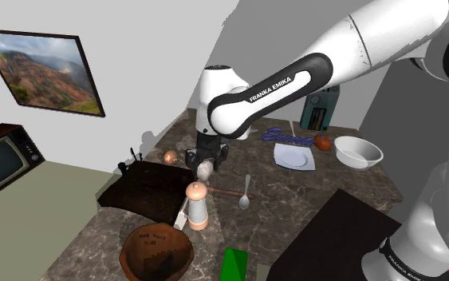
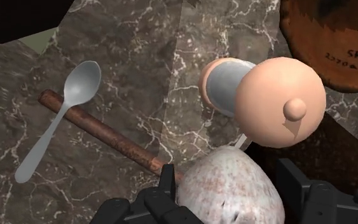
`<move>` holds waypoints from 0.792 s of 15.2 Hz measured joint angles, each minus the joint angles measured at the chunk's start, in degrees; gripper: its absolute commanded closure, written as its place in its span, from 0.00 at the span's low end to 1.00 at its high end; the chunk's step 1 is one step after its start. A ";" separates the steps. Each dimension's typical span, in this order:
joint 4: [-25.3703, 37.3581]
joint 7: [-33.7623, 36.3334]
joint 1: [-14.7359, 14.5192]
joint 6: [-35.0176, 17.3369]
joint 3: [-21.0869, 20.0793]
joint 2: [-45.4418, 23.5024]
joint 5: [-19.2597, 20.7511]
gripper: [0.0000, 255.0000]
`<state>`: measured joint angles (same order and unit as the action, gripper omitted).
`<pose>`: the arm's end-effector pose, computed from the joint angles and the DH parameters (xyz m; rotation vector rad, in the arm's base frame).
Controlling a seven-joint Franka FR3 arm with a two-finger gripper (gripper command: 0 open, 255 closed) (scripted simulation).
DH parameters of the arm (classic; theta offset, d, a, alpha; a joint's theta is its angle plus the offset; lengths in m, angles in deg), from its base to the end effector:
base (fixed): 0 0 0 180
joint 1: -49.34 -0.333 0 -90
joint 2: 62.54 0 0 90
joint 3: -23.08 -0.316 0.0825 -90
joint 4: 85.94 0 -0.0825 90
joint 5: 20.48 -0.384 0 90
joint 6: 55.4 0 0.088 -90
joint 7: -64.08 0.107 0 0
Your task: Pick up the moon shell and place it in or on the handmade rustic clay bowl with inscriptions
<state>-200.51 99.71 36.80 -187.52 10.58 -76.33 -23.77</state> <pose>0.5473 0.2520 0.3490 -3.0038 0.3466 -0.0191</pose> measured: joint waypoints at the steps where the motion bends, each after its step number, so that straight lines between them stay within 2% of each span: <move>1: 0.12 1.58 -0.96 -0.08 -0.45 -0.08 0.31 1.00; 5: 0.66 7.58 -4.66 -1.10 -2.00 -1.27 1.70 1.00; 12: 5.86 17.60 -11.28 -0.40 -3.87 -5.39 4.80 1.00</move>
<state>-194.65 117.30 25.51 -187.92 6.70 -81.72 -18.96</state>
